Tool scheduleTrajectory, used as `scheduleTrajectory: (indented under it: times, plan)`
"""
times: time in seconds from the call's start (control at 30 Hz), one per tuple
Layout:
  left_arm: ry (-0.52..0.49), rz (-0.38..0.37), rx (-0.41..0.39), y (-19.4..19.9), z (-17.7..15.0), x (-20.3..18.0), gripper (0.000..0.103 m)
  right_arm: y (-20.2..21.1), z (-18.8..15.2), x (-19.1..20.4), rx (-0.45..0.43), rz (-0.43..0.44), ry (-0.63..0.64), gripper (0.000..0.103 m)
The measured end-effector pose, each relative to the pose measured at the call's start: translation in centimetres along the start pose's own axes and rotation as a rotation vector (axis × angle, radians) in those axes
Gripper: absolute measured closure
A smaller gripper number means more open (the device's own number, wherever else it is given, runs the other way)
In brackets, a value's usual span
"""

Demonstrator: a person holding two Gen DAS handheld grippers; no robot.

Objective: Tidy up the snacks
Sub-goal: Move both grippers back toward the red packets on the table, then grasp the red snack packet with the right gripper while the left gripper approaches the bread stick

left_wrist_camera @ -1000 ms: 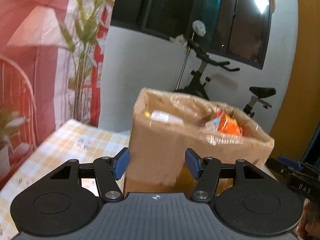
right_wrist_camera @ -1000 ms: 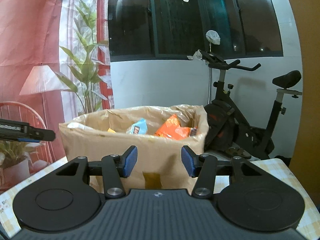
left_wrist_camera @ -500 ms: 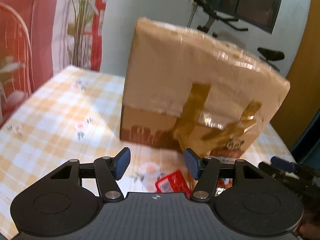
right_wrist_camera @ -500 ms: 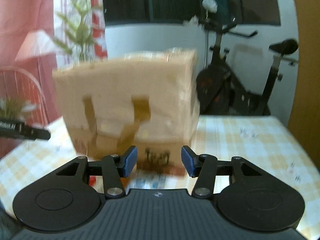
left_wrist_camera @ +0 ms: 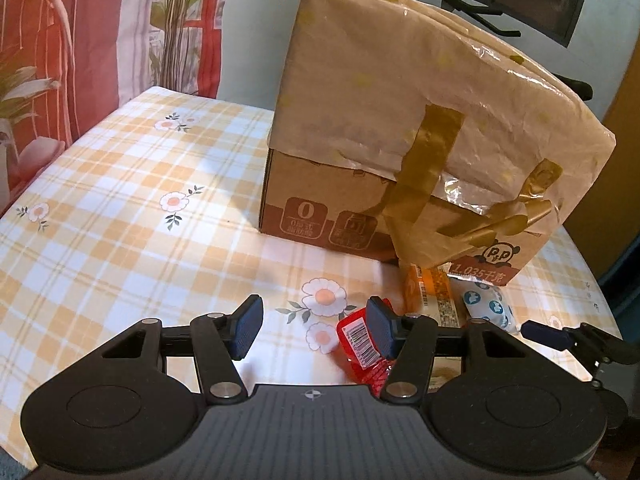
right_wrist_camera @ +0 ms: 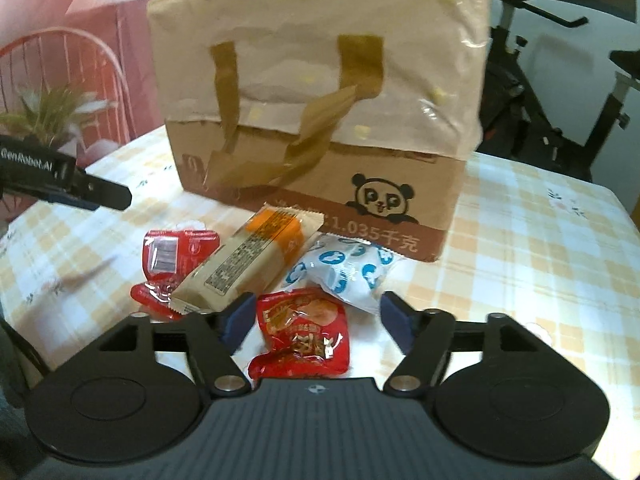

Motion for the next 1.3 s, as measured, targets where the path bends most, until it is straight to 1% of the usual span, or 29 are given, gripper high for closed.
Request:
scheduleTrajectory:
  times: [0.13,0.23,0.4,0.5,0.6,0.67,0.73,0.77,0.87,0.93,1.0,1.17,1.3]
  plan:
    - [-0.003,-0.003,0.004,0.0,-0.1,-0.1,0.044,-1.0,-0.5,0.5,0.028,0.008,0.047,0.022]
    - [-0.002,-0.001,0.004,-0.1,0.0,-0.1,0.044,-1.0,-0.5,0.5,0.030,-0.005,0.060,0.023]
    - [-0.002,-0.004,0.012,-0.3,-0.2,-0.2,0.044,-0.1,-0.5,0.3,0.014,-0.029,0.038,0.024]
    - [-0.007,-0.010,0.018,-0.3,-0.4,-0.3,0.044,0.1,-0.9,-0.1,0.027,-0.036,0.001,0.024]
    - [-0.010,-0.012,0.019,-0.3,-0.4,-0.3,0.044,-0.2,-1.3,-0.2,0.054,-0.025,-0.011,0.025]
    - [-0.009,-0.009,0.018,-0.2,-0.4,-0.1,0.044,-0.6,-1.4,0.2,0.064,-0.006,0.003,0.026]
    - [-0.008,-0.005,0.018,-0.2,-0.4,0.0,0.044,-1.2,-1.7,0.6,0.078,0.010,0.020,0.032]
    - [-0.008,-0.004,0.019,-0.2,-0.4,0.1,0.044,-1.4,-1.8,0.7,0.082,0.012,0.030,0.032]
    - [-0.008,-0.001,0.019,-0.2,-0.4,0.1,0.044,-1.7,-1.7,0.8,0.064,0.017,0.042,0.035]
    - [-0.010,-0.002,0.019,-0.2,-0.4,0.0,0.044,-1.6,-1.7,0.7,0.050,0.019,0.042,0.042]
    - [-0.013,-0.004,0.022,-0.2,-0.5,-0.2,0.044,-1.4,-1.8,0.4,0.035,0.021,0.035,0.045]
    - [-0.025,-0.007,0.033,-0.4,-0.8,-0.3,0.044,-0.5,-2.1,0.1,0.006,0.016,0.007,0.049]
    - [-0.036,-0.008,0.044,-0.5,-1.1,-0.4,0.044,-0.1,-1.9,-1.0,-0.027,-0.022,-0.042,0.049]
Point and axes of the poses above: each gripper's, at about its wrist camera, not at the fingertips, and y roughly against the way its jaws point, x to its left, z to its top, the point moved 10 cm from there along -y, roughly the way its jaws point, and after that the axes turned 10 degrees about -x, right-handed, at the moved point
